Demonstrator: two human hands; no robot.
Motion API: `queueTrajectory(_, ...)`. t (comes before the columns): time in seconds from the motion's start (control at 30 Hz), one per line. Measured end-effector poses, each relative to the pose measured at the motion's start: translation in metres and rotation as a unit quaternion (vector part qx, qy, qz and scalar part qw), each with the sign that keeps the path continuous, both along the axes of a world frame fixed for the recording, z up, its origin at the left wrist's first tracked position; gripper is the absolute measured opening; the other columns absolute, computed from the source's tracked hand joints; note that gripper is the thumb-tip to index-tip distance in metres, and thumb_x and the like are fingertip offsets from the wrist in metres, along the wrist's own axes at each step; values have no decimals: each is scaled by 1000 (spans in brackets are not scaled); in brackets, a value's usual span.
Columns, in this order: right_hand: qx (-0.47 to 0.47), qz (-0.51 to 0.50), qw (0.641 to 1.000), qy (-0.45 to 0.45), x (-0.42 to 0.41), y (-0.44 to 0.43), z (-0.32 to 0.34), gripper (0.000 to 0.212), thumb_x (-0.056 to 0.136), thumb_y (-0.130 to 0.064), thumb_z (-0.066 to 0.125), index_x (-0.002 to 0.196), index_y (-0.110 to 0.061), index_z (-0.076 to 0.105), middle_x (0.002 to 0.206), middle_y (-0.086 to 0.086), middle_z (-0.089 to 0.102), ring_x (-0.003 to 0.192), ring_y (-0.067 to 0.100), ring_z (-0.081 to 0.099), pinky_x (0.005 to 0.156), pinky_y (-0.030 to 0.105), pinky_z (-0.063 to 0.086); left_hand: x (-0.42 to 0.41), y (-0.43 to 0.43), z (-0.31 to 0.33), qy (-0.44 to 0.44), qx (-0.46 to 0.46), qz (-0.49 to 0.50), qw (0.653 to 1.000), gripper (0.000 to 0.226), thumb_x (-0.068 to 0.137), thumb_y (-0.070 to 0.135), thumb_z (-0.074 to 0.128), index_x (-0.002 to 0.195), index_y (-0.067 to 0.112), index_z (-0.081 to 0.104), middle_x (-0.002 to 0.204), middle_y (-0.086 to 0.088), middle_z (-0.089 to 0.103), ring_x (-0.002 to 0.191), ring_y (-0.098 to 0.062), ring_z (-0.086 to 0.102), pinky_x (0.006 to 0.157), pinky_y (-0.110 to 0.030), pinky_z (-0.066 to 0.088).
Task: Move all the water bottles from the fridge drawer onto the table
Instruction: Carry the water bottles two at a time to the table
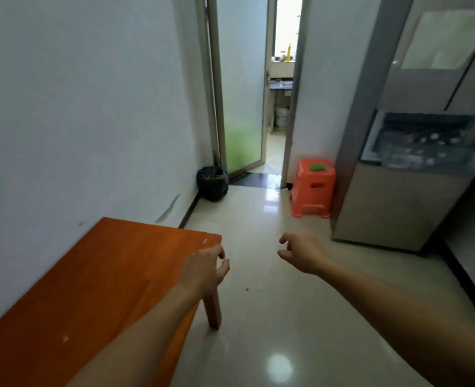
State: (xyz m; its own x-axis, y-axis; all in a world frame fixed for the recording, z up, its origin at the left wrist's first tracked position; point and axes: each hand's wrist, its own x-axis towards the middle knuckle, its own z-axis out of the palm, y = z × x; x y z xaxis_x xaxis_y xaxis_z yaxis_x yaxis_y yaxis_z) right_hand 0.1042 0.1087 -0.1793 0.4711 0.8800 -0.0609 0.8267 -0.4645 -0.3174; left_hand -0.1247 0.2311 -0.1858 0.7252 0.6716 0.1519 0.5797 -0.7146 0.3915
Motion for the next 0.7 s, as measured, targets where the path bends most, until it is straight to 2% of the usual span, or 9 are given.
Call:
queueTrajectory(0.1,2,-59,998,14,62,-31,-6,39,87,-43,59,122,-24,59,112,2,65,98,22,60,77,31,46,80,0,-3,15,28,-60,998,19,92,43,51,96,25,56,71,9,56,62,-7,54,56,-23,46)
queueTrajectory(0.3,2,-165,986,10,183,-58,-15,40,84,-45,60,119,-26,59,109,-2,66,93,16,61,75,32,50,243,16,-12,27,46,-143,988,20,90,42,51,94,24,57,78,4,62,67,-15,51,60,-29,37)
queueTrajectory(0.47,11,-258,966,25,289,-72,-2,35,86,-38,64,115,-18,62,102,2,67,89,19,61,77,31,50,381,31,-3,38,40,-228,972,18,90,44,51,92,27,55,79,5,61,71,-14,55,63,-29,43)
queueTrajectory(0.6,25,-311,950,31,357,-98,2,36,88,-34,63,118,-15,60,103,5,65,94,21,59,72,25,38,485,28,11,33,24,-302,952,15,89,40,54,86,27,52,75,7,55,68,-12,54,60,-25,44)
queueTrajectory(0.7,16,-355,934,41,401,-124,-4,37,89,-34,60,122,-18,57,98,1,63,87,18,58,72,28,44,554,13,10,42,24,-350,936,18,90,39,52,85,21,54,80,1,63,74,-19,60,67,-35,51)
